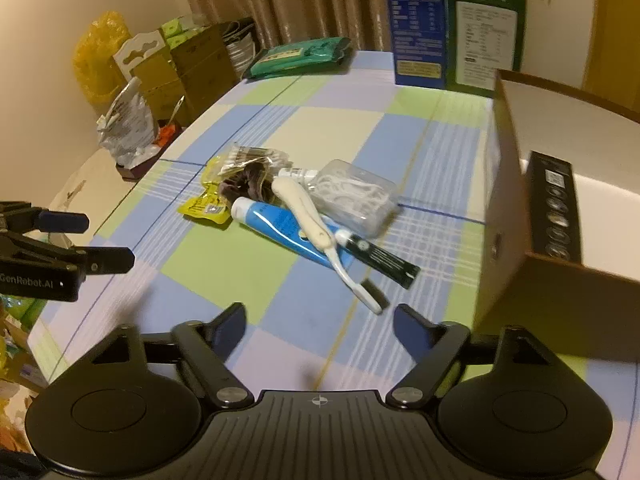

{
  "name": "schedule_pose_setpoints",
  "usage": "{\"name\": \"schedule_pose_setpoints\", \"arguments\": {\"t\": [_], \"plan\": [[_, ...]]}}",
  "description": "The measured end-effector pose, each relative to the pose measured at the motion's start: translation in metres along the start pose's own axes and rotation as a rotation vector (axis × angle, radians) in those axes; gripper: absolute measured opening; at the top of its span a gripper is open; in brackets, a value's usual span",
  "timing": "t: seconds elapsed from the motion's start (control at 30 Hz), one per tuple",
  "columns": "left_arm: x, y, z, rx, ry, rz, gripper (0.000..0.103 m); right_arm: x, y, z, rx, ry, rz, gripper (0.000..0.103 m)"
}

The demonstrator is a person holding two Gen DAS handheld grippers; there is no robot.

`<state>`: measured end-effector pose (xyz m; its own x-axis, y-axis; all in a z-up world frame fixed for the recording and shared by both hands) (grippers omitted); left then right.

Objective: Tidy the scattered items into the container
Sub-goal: 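Move both grippers back over the remaining items on the table, then grasp the white toothbrush tool with the right gripper while left approaches the blue tube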

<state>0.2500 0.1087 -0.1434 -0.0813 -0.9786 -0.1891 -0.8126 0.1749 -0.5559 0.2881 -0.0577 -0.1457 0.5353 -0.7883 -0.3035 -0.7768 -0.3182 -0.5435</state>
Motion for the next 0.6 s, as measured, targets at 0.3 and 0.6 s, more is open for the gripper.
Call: {"name": "schedule_pose_setpoints", "arguments": {"t": [0.3, 0.6], "plan": [[-0.020, -0.002, 0.030, -0.022, 0.012, 0.004, 0.083, 0.005, -0.007, 0.040, 0.003, 0.053, -0.032, 0.042], [-0.014, -0.008, 0.053, -0.046, 0.046, 0.041, 0.083, 0.010, -0.011, 0.078, 0.021, 0.107, -0.187, 0.026]]}}
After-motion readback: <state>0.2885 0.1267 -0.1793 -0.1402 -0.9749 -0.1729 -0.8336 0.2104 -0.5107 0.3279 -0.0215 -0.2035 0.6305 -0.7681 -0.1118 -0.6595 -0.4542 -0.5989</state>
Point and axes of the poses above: each gripper's, at about its wrist camera, not at the fingertips, and z roughly the way its jaws point, x to its right, y to its underside, the point moved 8 cm from there along z, roughly the way its jaws point, and after that the axes turned 12 degrees about z, right-handed, at the moved point
